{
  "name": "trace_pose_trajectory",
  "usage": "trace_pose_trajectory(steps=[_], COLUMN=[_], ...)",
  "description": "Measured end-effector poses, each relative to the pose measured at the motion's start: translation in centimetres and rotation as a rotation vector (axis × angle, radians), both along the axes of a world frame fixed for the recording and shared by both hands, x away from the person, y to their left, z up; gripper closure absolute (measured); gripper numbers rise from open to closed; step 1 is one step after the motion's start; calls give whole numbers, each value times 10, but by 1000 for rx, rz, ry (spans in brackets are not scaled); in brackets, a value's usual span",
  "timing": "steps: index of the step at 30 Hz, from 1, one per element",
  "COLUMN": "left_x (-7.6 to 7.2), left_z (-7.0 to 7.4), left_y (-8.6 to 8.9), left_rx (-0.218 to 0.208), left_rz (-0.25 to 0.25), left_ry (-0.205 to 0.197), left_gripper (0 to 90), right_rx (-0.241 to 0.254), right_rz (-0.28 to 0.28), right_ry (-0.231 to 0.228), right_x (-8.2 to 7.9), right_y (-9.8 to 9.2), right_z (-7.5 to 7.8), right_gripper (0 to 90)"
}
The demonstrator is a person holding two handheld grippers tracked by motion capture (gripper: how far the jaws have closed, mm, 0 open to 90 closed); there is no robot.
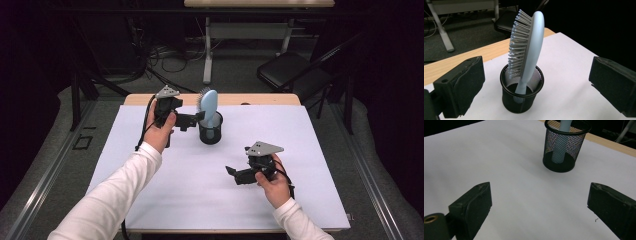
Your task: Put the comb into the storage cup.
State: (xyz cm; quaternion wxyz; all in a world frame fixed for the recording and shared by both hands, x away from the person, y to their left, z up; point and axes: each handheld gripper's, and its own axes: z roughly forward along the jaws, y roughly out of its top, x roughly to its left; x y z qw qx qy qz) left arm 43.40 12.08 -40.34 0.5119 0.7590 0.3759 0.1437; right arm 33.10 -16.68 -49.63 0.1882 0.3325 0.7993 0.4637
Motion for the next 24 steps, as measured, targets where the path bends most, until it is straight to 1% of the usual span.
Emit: trace_pose_trajectory(steps=[1,7,9,13,19,24], left_x=[-1,-9,-11,-17,-24,-31], left_z=[0,4,5,4,6,7], left_y=[1,9,12,19,28,33], left_rx=[-4,8,0,1,14,27], left_rz=[3,-14,-15,-23,-25,-27], left_ry=[0,1,4,13,25,19], left_gripper=[6,6,6,6,6,6], right_rx=[1,-5,-5,-8,-4,-10], right_rz=[1,4,4,0,-4,-8], right_ry=[0,-2,-2,-1,-2,-3], right_x=[0,-2,-3,-4,-5,-8], right_y=[1,3,3,1,-2,-4], right_z=[1,4,5,7,10,12], right_gripper=[50,48,47,47,48,48])
